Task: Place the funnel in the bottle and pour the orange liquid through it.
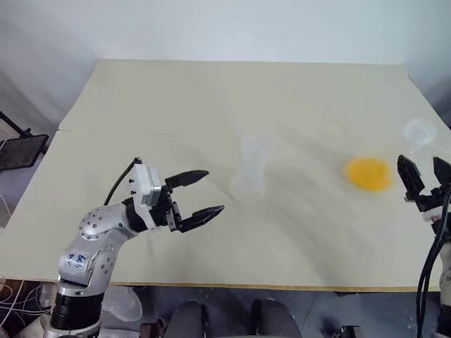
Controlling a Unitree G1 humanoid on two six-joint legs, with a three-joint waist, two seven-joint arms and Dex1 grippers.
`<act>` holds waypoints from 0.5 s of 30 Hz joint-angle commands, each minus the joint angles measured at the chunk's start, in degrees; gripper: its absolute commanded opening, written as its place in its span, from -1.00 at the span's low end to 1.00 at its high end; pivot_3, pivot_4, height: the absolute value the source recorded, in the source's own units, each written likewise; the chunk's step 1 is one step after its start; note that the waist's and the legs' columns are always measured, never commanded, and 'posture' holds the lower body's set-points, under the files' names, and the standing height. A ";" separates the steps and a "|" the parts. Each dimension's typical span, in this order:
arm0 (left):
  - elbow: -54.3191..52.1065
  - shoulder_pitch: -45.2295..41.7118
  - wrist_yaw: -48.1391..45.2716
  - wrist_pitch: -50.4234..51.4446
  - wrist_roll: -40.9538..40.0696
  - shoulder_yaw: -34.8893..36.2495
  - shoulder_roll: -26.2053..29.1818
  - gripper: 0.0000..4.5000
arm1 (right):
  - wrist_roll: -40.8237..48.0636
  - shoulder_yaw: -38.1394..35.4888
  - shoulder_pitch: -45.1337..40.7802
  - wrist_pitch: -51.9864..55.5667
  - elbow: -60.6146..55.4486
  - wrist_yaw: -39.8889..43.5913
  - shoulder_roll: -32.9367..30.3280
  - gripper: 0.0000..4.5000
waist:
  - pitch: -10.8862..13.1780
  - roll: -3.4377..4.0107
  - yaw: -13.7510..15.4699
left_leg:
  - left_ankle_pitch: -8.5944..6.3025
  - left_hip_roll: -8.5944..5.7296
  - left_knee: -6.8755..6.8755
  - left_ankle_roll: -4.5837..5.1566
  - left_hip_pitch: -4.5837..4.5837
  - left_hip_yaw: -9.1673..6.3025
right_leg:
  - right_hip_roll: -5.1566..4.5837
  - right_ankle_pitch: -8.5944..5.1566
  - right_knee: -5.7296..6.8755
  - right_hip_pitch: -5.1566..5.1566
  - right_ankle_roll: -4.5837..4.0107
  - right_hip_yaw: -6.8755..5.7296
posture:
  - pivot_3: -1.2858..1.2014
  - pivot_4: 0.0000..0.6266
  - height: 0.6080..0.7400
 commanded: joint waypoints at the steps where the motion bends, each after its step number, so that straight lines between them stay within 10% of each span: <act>1: -3.55 0.81 1.40 -1.21 -0.77 -0.33 -0.30 0.99 | -0.38 0.49 -3.28 1.00 2.16 -0.20 -1.28 1.00 | 0.00 0.00 0.09 | 0.00 0.00 0.00 0.00 -0.01 0.00 | -0.04 0.00 -0.01 0.00 0.00 0.01 | 0.03 -0.52 1.00; 15: -4.38 0.85 2.55 -1.90 -1.00 -0.18 0.26 0.99 | -5.34 1.85 -9.95 -2.13 7.63 -0.90 -0.24 1.00 | 0.00 0.01 0.04 | 0.00 -0.01 0.01 0.00 -0.04 0.00 | -0.01 0.00 -0.03 -0.01 0.00 -0.02 | 0.03 -0.52 1.00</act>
